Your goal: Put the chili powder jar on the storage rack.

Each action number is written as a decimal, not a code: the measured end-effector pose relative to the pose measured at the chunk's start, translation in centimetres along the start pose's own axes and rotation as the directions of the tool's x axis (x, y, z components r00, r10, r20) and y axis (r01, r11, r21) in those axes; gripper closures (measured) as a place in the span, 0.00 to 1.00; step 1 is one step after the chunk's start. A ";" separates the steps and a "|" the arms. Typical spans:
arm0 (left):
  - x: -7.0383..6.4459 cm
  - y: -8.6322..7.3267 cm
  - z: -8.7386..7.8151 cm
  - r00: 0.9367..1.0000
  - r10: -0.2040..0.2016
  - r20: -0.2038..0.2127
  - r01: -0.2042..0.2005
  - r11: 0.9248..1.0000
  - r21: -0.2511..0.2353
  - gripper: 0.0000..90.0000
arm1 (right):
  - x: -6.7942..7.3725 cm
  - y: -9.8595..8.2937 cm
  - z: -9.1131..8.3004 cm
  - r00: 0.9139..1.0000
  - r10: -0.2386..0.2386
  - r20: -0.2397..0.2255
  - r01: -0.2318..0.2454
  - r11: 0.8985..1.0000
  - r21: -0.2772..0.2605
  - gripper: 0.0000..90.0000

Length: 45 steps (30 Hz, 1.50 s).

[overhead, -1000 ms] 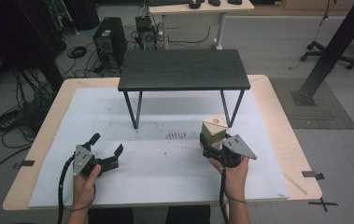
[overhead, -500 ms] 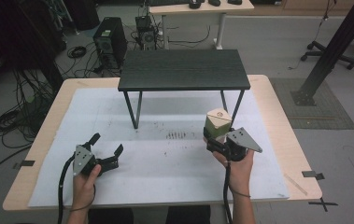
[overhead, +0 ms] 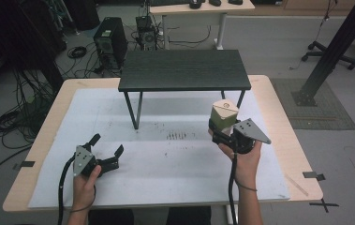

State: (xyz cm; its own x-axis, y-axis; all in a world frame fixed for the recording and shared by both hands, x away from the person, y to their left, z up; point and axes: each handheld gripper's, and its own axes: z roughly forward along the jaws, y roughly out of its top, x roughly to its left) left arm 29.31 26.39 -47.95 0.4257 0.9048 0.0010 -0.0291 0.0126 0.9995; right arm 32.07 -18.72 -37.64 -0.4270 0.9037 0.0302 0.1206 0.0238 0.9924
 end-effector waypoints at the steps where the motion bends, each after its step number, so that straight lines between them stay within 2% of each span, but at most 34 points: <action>1: 0.0 0.0 0.0 1.000 -0.001 0.000 0.001 1.000 0.000 0.01 | -0.1 0.2 0.0 1.000 0.000 0.000 0.000 1.000 -0.002 0.34; 19: 0.0 0.0 0.0 1.000 0.001 0.001 -0.001 1.000 0.000 0.01 | -1.0 4.3 -0.5 1.000 0.003 -0.003 -0.003 1.000 -0.003 0.34; 35: 0.0 0.0 0.0 1.000 0.000 0.004 0.000 1.000 -0.003 0.01 | -1.6 8.4 -0.4 1.000 -0.004 -0.007 0.003 0.999 -0.038 0.34; 45: 0.0 0.0 0.0 1.000 -0.002 0.004 0.002 1.000 -0.001 0.01 | -2.0 10.3 0.1 1.000 -0.008 -0.009 0.008 0.998 -0.055 0.34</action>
State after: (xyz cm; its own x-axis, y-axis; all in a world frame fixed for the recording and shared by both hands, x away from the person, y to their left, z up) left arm 29.31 26.40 -47.95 0.4295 0.9031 -0.0007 -0.0293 0.0147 0.9995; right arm 34.27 -20.27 -27.48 -0.4359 0.8997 0.0230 0.0678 0.0074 0.9977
